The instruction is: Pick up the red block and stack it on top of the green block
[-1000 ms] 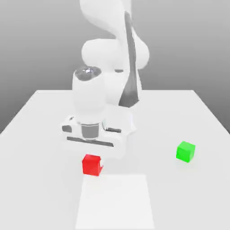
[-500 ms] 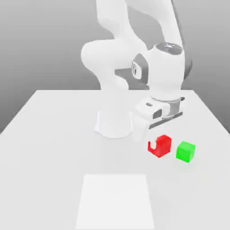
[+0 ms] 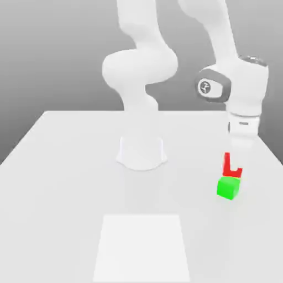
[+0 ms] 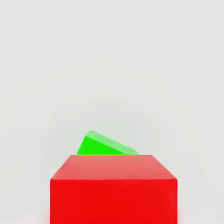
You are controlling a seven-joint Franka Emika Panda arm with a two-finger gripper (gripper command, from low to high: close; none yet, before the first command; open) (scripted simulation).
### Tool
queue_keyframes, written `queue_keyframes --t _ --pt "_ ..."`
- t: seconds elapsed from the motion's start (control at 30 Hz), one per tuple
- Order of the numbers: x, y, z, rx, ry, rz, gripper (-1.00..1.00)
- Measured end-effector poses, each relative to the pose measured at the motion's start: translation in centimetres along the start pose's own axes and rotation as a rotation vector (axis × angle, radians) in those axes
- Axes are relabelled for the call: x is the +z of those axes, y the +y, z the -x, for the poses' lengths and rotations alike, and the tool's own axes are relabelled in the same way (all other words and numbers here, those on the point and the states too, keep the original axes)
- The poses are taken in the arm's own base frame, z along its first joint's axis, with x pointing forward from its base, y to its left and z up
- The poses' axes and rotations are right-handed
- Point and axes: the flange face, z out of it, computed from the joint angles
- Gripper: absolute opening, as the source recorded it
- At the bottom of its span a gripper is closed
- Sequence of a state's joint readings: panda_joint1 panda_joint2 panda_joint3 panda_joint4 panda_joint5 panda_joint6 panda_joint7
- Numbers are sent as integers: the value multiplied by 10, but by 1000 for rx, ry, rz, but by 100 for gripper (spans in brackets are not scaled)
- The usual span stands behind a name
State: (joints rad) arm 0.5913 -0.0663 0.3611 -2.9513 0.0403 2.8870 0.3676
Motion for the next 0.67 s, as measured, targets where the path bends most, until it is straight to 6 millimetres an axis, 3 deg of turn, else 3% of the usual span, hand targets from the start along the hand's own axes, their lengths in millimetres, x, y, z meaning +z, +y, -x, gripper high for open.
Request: queue_keyframes --t 0.03,0.07,0.3,0.67 --pt "6 0 1 2 -1 -4 -100" --pt "12 0 2 0 -2 -8 100" --pt "13 1 2 3 -2 -9 100" --pt "-46 0 2 -1 -2 -7 100"
